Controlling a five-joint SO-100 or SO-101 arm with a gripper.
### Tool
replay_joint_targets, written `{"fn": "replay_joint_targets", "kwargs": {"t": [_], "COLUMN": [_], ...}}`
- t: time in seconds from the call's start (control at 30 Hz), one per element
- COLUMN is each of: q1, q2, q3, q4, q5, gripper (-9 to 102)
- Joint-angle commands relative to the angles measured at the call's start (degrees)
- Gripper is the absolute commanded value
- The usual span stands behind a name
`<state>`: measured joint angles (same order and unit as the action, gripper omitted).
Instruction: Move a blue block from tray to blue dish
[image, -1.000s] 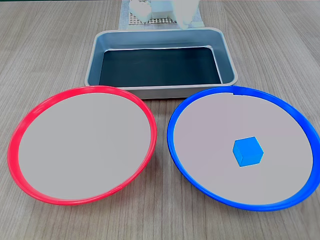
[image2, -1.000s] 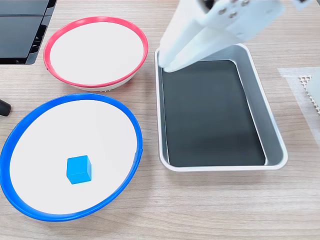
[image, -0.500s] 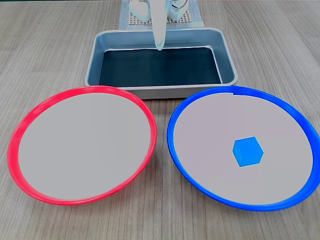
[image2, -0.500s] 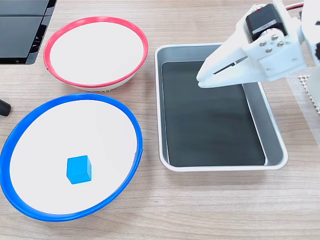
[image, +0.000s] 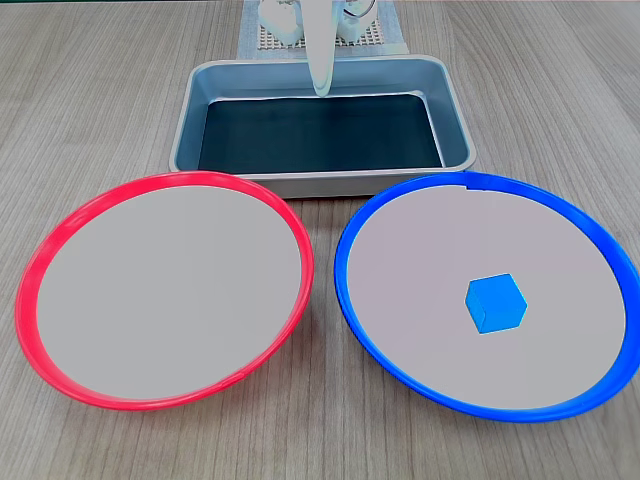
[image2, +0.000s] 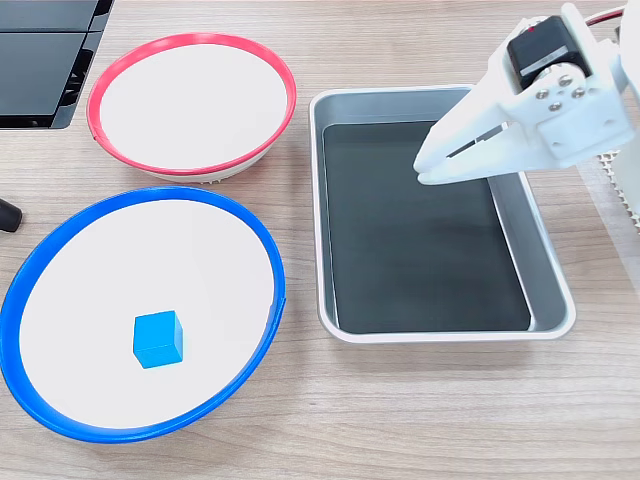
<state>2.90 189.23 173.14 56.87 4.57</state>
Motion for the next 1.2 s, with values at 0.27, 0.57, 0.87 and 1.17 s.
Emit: {"fn": "replay_joint_targets", "kwargs": {"t": [0.27, 0.57, 0.87, 1.17], "q1": [-0.5, -0.5, -0.5, -0.5], "q2": [1.5, 1.5, 1.5, 1.5], "q3": [0.1, 0.1, 0.1, 0.1], "q4": [0.3, 0.3, 0.3, 0.3], "q5": [-0.4, -0.4, -0.4, -0.4], "gripper": [2, 0, 0, 0]}}
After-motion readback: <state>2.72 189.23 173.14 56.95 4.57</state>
